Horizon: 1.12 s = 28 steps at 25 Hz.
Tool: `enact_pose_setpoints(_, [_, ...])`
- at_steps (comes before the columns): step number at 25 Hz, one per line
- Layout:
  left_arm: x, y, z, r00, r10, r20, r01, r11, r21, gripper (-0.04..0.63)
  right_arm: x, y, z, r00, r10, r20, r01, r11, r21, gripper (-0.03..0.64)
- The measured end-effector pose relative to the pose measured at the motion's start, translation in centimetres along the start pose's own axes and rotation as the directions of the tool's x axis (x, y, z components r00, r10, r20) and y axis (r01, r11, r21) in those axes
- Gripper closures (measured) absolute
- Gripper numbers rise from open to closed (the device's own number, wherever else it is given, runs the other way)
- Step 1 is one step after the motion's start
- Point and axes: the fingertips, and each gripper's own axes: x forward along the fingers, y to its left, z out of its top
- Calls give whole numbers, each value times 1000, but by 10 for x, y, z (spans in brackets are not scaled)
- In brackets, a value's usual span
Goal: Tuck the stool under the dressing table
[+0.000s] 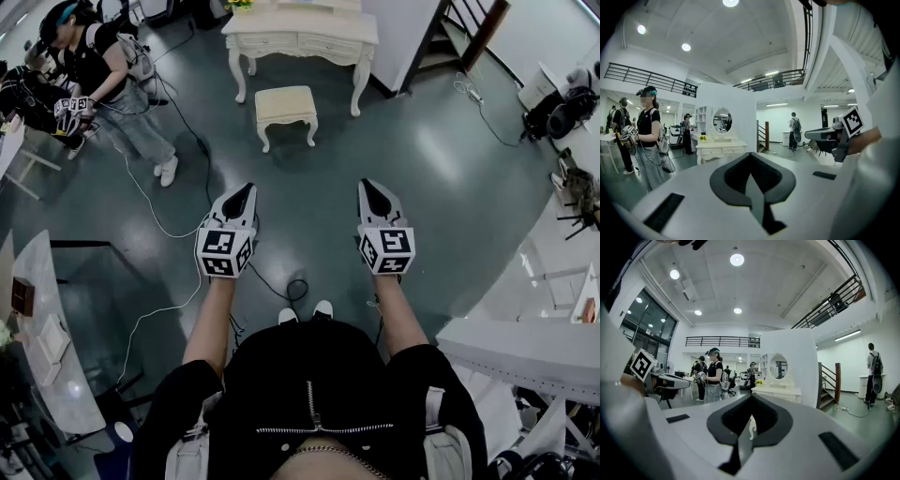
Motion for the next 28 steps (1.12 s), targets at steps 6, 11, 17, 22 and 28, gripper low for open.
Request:
enact_pose_setpoints(6, [4,-11,-1,1000,13,-1,-13,1000,-14,574,-6,-2,5,999,31,30,-29,999,-35,609])
enact_pose_setpoints(11, [14,-27,0,1000,20,-5,-20,1000,-15,574,-11,-18,-1,999,32,18,-31,999,-37,611])
enact_pose_setpoints(17, [28,-51,1,999,38,-13,-38,999,-7,574,-17,-51,-10,999,35,15,-35,999,2,611])
enact_pose_setpoints(22, [38,-65,0,998,53,-23,-53,999,-12,574,-17,-68,-16,998,58,8,-58,998,17,611])
enact_pose_setpoints(28, [60,-67,5,999,47,-22,-47,999,-6,574,-6,-81,-14,998,62,16,-63,998,26,609])
